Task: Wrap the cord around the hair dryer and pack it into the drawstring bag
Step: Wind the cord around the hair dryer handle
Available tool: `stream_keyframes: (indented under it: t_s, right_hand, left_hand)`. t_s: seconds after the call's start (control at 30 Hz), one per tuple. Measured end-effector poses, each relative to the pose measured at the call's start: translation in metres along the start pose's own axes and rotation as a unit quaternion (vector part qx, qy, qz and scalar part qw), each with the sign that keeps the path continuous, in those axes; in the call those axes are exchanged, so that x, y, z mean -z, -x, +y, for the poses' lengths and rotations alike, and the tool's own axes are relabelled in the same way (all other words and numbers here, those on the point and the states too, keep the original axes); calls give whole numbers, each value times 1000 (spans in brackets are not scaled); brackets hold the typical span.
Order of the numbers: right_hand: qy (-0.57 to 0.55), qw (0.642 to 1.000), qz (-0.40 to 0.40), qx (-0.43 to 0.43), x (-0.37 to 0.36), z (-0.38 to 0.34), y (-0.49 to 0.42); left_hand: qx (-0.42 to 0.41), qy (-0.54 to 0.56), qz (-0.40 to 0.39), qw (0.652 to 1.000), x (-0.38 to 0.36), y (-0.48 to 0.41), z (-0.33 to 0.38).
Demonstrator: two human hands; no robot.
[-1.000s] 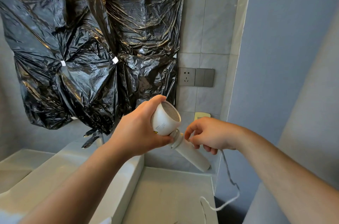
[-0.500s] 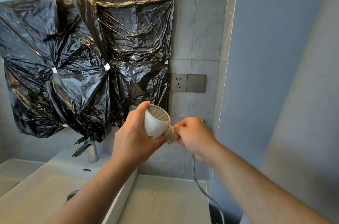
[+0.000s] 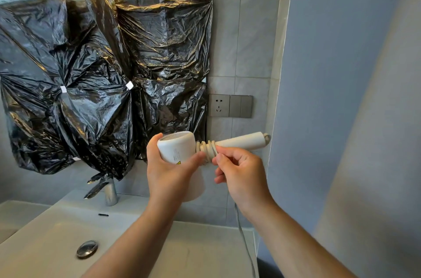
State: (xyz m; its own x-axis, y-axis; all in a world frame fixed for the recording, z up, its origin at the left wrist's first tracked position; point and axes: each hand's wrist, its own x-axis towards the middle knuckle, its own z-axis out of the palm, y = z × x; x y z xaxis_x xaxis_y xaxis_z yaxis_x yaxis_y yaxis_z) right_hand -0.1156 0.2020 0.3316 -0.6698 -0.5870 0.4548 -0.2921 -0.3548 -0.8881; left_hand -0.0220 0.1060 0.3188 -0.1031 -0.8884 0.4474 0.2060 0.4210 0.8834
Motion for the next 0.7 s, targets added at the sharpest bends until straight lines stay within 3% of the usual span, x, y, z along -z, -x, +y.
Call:
stream_keyframes:
  t_s: [0.2, 0.33, 0.5, 0.6, 0.7]
  right_hand:
    - [34, 999, -29, -3, 13, 4, -2]
    - [31, 995, -80, -55, 22, 7, -10]
    - [46, 982, -174, -60, 42, 1, -26]
    - [44, 970, -229, -71, 47, -3, -34]
    - [-22, 969, -230, -84, 47, -3, -41]
  left_hand:
    - [67, 60, -22, 996, -6, -5, -1]
    - [148, 128, -112, 974, -4, -14, 4]
    - [178, 106, -241, 948, 8, -26, 13]
    - [208, 103, -289, 929, 12, -35, 14]
    - [237, 98, -316, 914, 14, -41, 14]
